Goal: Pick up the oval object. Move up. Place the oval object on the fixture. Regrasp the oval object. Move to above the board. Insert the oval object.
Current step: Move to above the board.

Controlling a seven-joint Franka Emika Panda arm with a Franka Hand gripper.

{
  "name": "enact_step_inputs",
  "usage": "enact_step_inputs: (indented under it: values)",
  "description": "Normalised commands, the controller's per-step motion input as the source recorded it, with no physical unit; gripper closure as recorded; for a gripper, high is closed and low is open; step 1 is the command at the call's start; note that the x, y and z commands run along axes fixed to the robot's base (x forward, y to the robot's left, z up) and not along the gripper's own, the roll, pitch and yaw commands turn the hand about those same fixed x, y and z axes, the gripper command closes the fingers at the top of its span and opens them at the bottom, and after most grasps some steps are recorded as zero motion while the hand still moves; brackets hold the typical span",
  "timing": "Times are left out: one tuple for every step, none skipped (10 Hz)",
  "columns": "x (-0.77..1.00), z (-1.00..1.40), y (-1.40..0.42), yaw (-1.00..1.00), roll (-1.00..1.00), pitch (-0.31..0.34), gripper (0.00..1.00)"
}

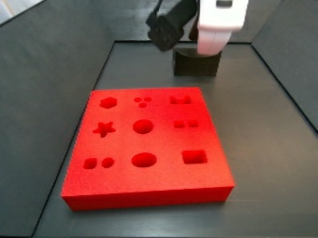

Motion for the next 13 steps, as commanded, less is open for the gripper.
enact_step_inputs:
  values:
    - [-0.05, 1.0, -0.1, 0.02, -0.03, 0.114, 1.0]
    - [-0.05, 1.0, -0.09, 0.04, -0.04, 0.113, 1.0]
    - [-0.04, 1.0, -0.09, 0.05, -0.04, 0.107, 1.0]
    - [-0.04, 1.0, -0.08, 0.06, -0.04, 0.107, 1.0]
    - [-0.03, 1.0, -0.07, 0.06, -0.04, 0.105, 1.0]
    - [-0.02, 1.0, -0.07, 0.06, -0.05, 0.109, 1.0]
    - [-0.01, 0.94, -0.06, 0.07, -0.05, 0.113, 1.0]
    - [0.0, 0.77, -0.05, 0.07, -0.05, 0.115, 1.0]
    - [0.01, 0.56, -0.04, 0.07, -0.04, 0.128, 1.0]
    - [0.02, 0.4, -0.04, 0.08, -0.04, 0.135, 1.0]
    - [0.02, 0.18, -0.03, 0.08, -0.04, 0.141, 1.0]
    - [-0.59, 0.18, -1.0, 1.0, -0.52, 0.071, 1.0]
    - [-0.59, 0.19, -1.0, 1.0, -0.52, 0.067, 1.0]
